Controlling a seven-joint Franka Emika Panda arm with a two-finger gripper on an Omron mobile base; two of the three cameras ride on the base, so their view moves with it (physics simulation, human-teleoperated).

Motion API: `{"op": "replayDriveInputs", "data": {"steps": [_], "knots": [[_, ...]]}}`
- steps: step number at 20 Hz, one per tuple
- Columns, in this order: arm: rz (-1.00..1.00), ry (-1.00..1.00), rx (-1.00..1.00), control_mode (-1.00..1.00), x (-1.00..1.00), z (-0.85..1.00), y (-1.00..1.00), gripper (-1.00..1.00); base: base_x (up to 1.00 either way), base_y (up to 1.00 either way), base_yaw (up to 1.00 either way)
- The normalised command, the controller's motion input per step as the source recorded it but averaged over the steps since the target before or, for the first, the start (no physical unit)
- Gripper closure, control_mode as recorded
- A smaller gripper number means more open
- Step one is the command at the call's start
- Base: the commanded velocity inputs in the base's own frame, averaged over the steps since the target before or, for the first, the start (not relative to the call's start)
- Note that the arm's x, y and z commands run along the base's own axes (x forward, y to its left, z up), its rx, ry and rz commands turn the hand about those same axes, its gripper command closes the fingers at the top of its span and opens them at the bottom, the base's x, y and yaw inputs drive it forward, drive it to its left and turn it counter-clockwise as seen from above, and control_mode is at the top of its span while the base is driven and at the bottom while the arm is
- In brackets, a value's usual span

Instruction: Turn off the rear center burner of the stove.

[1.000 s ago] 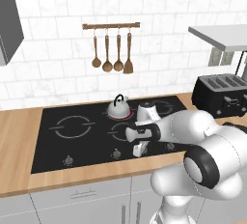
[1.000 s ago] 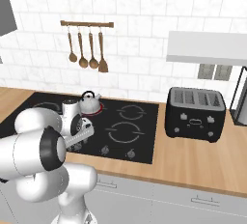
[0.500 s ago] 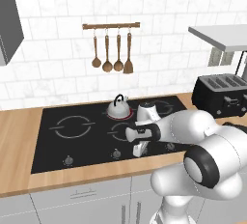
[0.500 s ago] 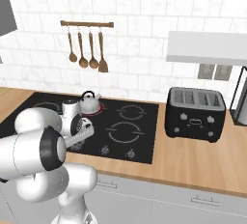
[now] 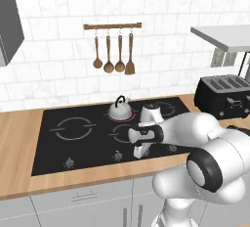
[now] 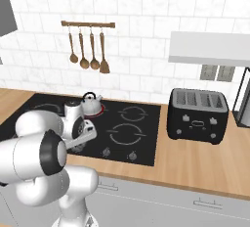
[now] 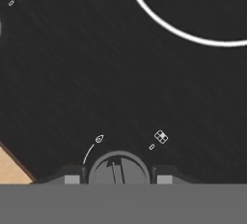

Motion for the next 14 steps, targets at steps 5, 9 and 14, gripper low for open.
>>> {"op": "replayDriveInputs", "data": {"steps": [5,9,14], "knots": [[-0.47,0.0,0.18,-1.0,0.0,0.0,-0.19,1.0,0.0,0.0,0.0],[-0.57,0.0,0.22,-1.0,0.0,0.0,-0.21,1.0,0.0,0.0,0.0],[-0.64,0.0,0.24,-1.0,0.0,0.0,-0.2,1.0,0.0,0.0,0.0]]}}
